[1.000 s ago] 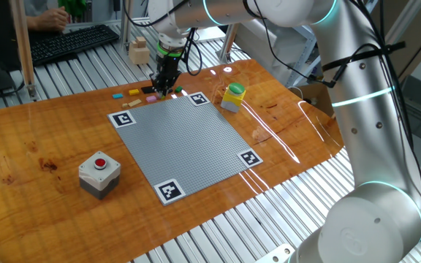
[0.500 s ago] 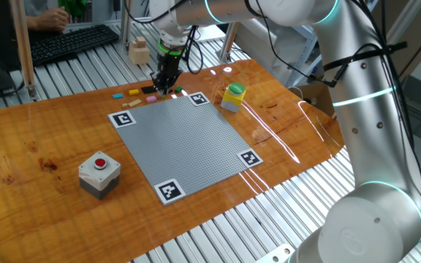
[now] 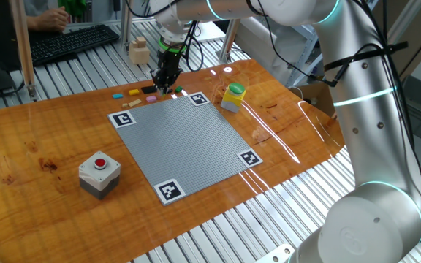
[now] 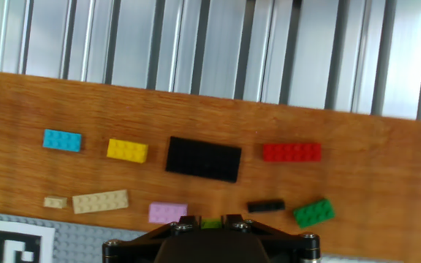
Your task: Build with small Lego blocks
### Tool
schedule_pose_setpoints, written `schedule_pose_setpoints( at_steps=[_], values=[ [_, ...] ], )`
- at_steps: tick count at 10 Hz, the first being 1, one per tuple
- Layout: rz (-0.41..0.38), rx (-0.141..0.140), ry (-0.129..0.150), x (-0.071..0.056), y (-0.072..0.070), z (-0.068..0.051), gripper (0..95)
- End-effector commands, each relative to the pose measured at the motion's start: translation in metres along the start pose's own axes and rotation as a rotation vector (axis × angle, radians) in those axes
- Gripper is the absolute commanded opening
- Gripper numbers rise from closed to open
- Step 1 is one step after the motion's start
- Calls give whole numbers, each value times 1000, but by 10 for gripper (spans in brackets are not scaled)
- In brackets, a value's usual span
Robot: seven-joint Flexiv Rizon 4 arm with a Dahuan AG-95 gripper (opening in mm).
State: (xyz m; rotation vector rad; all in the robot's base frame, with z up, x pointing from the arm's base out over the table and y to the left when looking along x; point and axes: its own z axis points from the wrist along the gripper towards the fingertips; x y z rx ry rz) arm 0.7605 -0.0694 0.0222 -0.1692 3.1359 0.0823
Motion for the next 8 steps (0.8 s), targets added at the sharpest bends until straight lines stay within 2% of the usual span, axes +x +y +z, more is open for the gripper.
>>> schedule_pose_setpoints(
  at_steps=[1,3,4,5,8],
  values=[
    [23,5,-2,13,6,-4,0],
    [48,3,-3,22,12,-4,0],
    [72,-14,-5,26,14,-3,0],
    [84,-13,-9,31,17,0,0],
    [98,-12,-18,35,19,2,0]
  ],
)
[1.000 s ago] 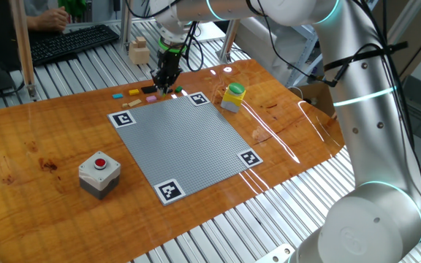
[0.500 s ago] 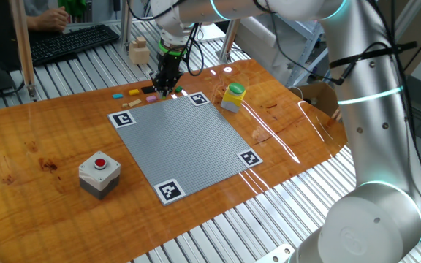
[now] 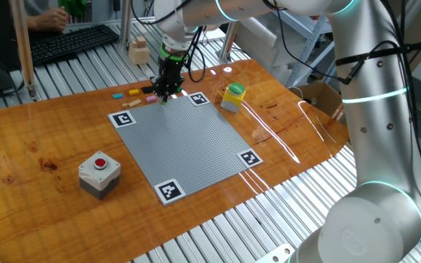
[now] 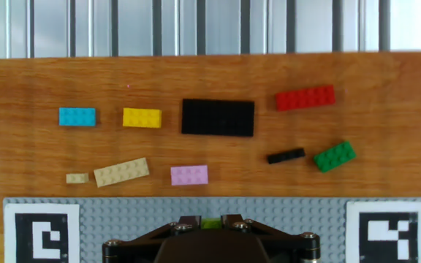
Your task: Build with small Lego blocks
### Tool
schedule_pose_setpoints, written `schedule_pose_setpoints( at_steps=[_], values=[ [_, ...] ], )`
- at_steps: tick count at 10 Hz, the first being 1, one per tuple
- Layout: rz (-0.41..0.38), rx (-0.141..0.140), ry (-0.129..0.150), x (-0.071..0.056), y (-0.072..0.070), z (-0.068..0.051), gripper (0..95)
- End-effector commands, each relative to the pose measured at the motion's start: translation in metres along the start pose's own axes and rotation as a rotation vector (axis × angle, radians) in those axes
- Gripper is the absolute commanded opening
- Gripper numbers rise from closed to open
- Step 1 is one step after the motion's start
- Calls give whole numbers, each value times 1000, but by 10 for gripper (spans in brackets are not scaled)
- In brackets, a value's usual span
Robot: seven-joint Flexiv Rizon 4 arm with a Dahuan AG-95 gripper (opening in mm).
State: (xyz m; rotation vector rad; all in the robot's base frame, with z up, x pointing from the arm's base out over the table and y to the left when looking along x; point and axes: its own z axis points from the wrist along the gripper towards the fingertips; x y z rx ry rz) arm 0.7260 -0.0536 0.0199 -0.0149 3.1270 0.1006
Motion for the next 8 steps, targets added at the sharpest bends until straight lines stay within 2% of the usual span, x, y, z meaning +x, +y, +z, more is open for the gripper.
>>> schedule_pose_setpoints(
  at_steps=[1,8],
  values=[
    [0,0,-4,3,0,-1,0],
    [-4,7,-28,3,0,0,0]
  ],
)
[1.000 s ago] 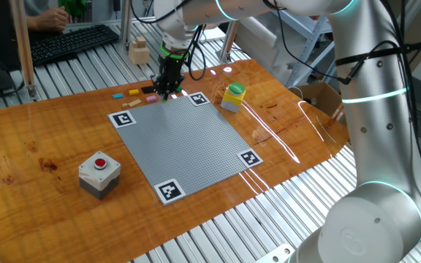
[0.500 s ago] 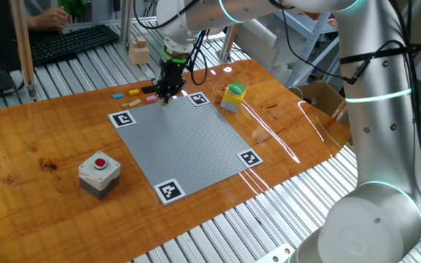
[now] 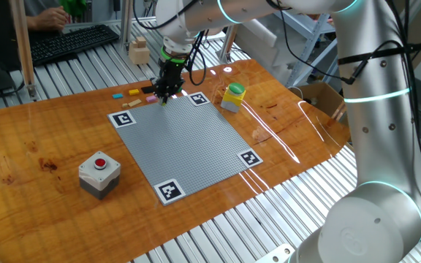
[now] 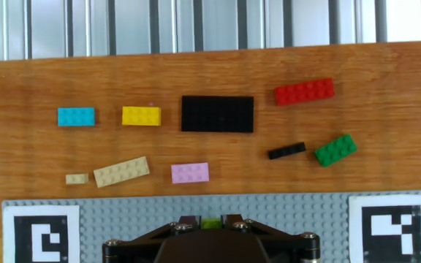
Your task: Build with small Lego blocks
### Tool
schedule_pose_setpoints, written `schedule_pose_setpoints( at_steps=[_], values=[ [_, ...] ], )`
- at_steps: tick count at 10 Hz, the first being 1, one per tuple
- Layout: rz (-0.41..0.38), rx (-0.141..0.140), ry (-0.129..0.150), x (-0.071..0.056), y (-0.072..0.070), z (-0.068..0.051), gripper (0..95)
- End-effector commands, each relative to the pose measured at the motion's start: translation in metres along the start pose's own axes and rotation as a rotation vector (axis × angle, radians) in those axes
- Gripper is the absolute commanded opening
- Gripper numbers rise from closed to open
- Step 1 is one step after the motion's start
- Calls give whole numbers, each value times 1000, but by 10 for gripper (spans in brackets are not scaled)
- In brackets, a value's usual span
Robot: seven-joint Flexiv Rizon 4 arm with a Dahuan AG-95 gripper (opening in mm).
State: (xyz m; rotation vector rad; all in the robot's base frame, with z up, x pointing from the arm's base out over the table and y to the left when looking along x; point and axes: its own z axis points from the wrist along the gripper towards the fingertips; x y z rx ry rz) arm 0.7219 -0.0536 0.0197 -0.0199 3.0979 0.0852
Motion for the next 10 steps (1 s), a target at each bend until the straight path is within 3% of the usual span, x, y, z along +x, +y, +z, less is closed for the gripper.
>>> schedule_pose_setpoints(
  at_steps=[1,10],
  values=[
    [-1,1,-1,-1,0,1,0],
    [-4,-2,-16,-1,2,7,0]
  ],
)
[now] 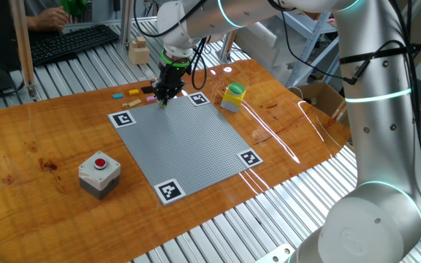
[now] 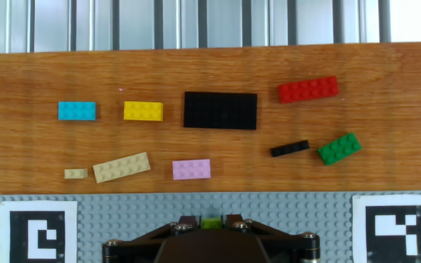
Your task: Build with small Lego blocks
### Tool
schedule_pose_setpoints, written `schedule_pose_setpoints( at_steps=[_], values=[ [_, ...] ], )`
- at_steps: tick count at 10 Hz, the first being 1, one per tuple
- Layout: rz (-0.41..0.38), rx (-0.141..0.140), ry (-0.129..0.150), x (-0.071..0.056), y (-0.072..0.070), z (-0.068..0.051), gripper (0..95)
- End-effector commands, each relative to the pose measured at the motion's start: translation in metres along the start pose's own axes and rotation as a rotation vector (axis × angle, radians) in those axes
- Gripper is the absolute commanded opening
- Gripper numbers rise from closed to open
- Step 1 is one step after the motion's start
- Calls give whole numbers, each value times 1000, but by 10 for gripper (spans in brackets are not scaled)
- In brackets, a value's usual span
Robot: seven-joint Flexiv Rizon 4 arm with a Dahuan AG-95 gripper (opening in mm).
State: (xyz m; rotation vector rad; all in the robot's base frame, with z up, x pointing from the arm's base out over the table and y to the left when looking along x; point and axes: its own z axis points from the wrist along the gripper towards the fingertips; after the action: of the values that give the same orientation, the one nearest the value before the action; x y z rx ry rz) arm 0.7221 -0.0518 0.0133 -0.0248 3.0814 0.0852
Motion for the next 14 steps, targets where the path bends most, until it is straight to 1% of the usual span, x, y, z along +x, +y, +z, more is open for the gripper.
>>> schedule_pose_setpoints(
  at_steps=[1,6,14],
  values=[
    [1,-2,1,-1,1,0,0],
    [14,-2,1,-1,6,0,0],
    [12,2,-2,-1,5,2,0]
  ],
)
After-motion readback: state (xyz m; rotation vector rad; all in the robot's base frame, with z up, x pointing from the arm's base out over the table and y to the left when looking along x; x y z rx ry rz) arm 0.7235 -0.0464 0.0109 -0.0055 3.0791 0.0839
